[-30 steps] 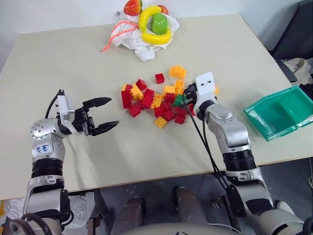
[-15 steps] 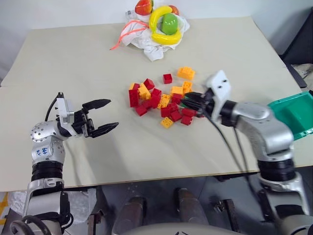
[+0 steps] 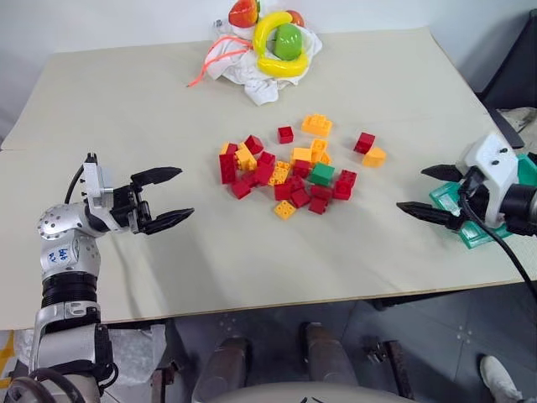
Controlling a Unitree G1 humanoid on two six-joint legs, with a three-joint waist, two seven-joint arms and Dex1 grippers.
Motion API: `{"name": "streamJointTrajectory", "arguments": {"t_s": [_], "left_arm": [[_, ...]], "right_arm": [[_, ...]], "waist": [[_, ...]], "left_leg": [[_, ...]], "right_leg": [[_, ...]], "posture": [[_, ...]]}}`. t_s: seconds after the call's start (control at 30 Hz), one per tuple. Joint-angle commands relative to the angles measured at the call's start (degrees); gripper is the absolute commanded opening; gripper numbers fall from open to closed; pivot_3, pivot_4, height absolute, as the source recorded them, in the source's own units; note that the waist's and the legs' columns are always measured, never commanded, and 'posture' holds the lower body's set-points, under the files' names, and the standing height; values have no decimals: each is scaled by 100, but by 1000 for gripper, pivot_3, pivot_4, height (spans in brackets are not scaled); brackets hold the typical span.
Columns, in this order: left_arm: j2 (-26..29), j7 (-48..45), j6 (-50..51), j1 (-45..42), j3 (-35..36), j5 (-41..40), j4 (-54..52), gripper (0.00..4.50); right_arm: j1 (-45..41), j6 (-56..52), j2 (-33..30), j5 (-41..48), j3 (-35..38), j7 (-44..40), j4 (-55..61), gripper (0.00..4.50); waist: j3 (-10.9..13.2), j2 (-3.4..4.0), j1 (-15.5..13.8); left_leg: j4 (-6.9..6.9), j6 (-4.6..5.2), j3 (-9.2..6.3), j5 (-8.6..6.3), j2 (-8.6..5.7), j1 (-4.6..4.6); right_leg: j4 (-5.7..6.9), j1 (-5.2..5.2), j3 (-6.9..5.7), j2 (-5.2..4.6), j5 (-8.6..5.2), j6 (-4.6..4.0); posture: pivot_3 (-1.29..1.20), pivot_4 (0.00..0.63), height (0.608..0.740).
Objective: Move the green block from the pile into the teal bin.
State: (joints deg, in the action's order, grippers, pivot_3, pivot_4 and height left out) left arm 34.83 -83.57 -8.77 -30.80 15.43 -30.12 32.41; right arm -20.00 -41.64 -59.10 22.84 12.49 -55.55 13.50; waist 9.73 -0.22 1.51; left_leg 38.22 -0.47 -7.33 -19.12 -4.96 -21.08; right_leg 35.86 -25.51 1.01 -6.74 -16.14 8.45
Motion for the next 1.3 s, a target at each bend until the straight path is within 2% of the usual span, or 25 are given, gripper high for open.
{"name": "streamJointTrajectory", "arguments": {"t_s": [0.03, 0.1, 0.2, 0.27, 0.47, 0.63, 0.7, 0.77, 0.97, 1.1, 1.3], "left_arm": [[-9, -15, -37, -99, 45, -53, -33, 4500], [-42, -6, -38, -123, 28, -50, -39, 4500], [-114, 10, -49, -138, -1, -54, -88, 4500], [-138, 22, -54, -138, -12, -52, -107, 4500], [-319, 148, -15, 131, -22, -123, -548, 4500], [-404, 300, 53, 387, 10, -167, -930, 4500], [-417, 358, 82, 471, 35, -182, -1053, 4500], [-408, 396, 107, 569, 55, -202, -1169, 4500], [-344, 524, 200, 687, 82, -203, -1331, 4500], [-361, 537, 268, 593, -26, -152, -1364, 4500], [-560, 662, 295, 230, -422, 60, -1348, 4500]], "right_arm": [[-774, -655, 173, -108, -645, 461, 271, 4447], [-1326, -955, 486, -194, -1166, 608, 122, 4447], [-2355, -1122, 1200, -648, -2109, 845, -685, 4447], [-2657, -1104, 1386, -837, -2368, 884, -1020, 4447], [-4179, -711, 2543, -1732, -3422, 916, -3588, 4447], [-4842, -408, 3203, -2139, -3717, 744, -5103, 4447], [-4930, -317, 3277, -2269, -3762, 646, -5284, 4066], [-4967, -377, 3262, -2322, -3816, 374, -5184, 3623], [-5110, -624, 3156, -2372, -3509, 316, -4780, 1575], [-4983, -1011, 2896, -2242, -3228, 248, -4004, 1502], [-4279, -1272, 2166, -1863, -2536, 131, -2249, 1502]], "waist": [[0, 1, 19], [0, 1, 10], [0, 0, 15], [0, 0, 2], [0, 0, 22], [0, 0, 62], [0, 1, 64], [0, 1, 58], [0, 1, 57], [0, 2, 50], [0, 1, -13]], "left_leg": [[0, 1, 5, 1, 1, 3], [1, 0, 13, 1, 10, 6], [2, -2, 14, 0, 18, 3], [3, -3, 15, 1, 17, -2], [0, 7, 11, -3, 4, -19], [-10, 5, 9, -4, 13, -20], [-10, 4, 9, -4, 12, -20], [-6, 5, 9, -4, 10, -21], [-1, 3, 8, -3, 12, -21], [-2, 2, 9, -3, 11, -21], [0, 3, 4, -4, 6, -24]], "right_leg": [[1, -1, 6, 0, 1, 0], [-1, -2, 13, 8, 7, -5], [-2, -8, 15, 13, 12, -8], [0, -15, 16, 13, 13, -9], [0, -20, 7, 4, 17, -1], [-1, -27, -3, 8, 17, -2], [-1, -27, -4, 7, 17, -2], [0, -27, -4, 6, 17, -2], [6, -27, -4, 8, 17, -2], [7, -29, -3, 7, 17, -2], [2, -23, -9, 3, 17, -2]], "posture": [[0, 150, 740], [0, 150, 740], [0, 150, 740], [0, 150, 740], [0, 150, 740], [0, 150, 740], [0, 150, 740], [0, 150, 740], [0, 150, 740], [0, 150, 740], [0, 150, 740]]}}
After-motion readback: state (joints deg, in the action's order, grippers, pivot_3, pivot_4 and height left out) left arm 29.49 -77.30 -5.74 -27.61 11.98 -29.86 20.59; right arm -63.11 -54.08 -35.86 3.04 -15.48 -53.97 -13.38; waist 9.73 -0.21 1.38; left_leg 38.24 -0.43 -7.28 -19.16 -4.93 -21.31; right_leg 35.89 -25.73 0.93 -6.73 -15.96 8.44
